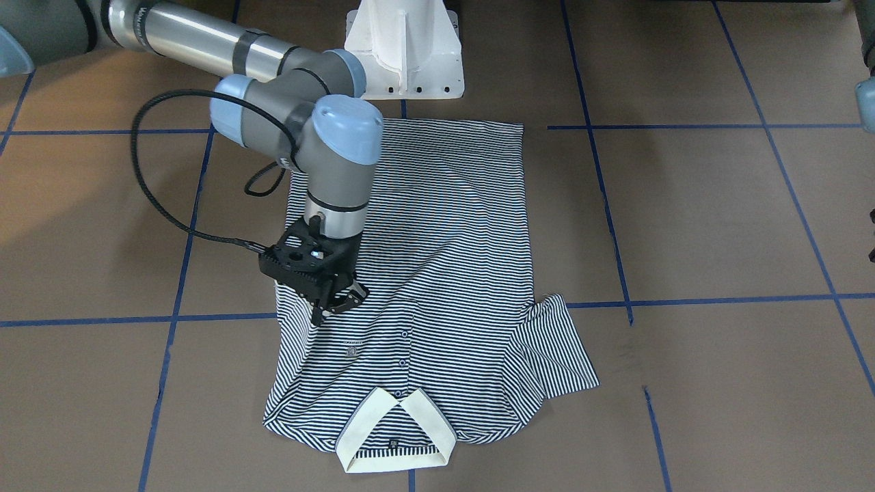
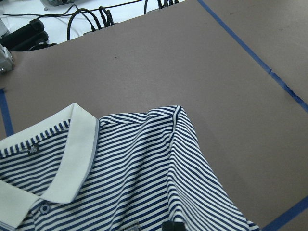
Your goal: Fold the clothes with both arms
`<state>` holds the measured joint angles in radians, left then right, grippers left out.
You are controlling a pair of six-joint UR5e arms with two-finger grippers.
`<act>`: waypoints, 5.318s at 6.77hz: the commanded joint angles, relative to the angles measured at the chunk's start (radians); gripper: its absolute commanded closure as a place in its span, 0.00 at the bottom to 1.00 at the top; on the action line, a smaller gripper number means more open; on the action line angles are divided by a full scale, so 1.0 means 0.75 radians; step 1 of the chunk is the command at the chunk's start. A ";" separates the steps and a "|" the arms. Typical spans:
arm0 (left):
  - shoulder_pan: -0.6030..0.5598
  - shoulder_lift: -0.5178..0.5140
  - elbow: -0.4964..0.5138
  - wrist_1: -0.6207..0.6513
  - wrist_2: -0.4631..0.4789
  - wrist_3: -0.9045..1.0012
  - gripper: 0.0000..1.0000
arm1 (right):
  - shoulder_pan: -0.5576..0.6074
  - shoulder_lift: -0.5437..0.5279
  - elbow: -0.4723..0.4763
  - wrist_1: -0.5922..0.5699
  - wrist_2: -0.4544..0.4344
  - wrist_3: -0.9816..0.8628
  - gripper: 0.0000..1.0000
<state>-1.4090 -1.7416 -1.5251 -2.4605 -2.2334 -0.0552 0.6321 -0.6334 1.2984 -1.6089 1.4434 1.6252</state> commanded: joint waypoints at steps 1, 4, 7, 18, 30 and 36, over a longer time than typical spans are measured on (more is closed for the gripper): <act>-0.001 0.001 0.000 0.000 0.000 0.000 0.00 | -0.027 0.124 -0.203 0.081 -0.053 0.077 1.00; 0.001 -0.001 0.005 0.000 0.004 0.004 0.00 | -0.059 0.161 -0.193 0.082 -0.119 -0.044 0.00; 0.153 -0.020 0.011 -0.055 0.012 -0.103 0.00 | 0.097 -0.056 0.138 0.065 0.199 -0.500 0.00; 0.803 -0.635 0.559 0.072 0.781 -1.214 0.33 | 0.470 -0.769 0.635 0.458 0.781 -1.071 0.00; 0.821 -0.635 0.614 0.015 0.781 -1.303 0.51 | 0.470 -0.792 0.627 0.460 0.775 -1.071 0.00; 0.835 -0.623 0.624 -0.002 0.800 -1.297 1.00 | 0.470 -0.800 0.629 0.460 0.777 -1.071 0.00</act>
<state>-0.7874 -2.2132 -1.0580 -2.4580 -1.6430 -1.0312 0.9848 -1.2329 1.7696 -1.2640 2.0252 0.8222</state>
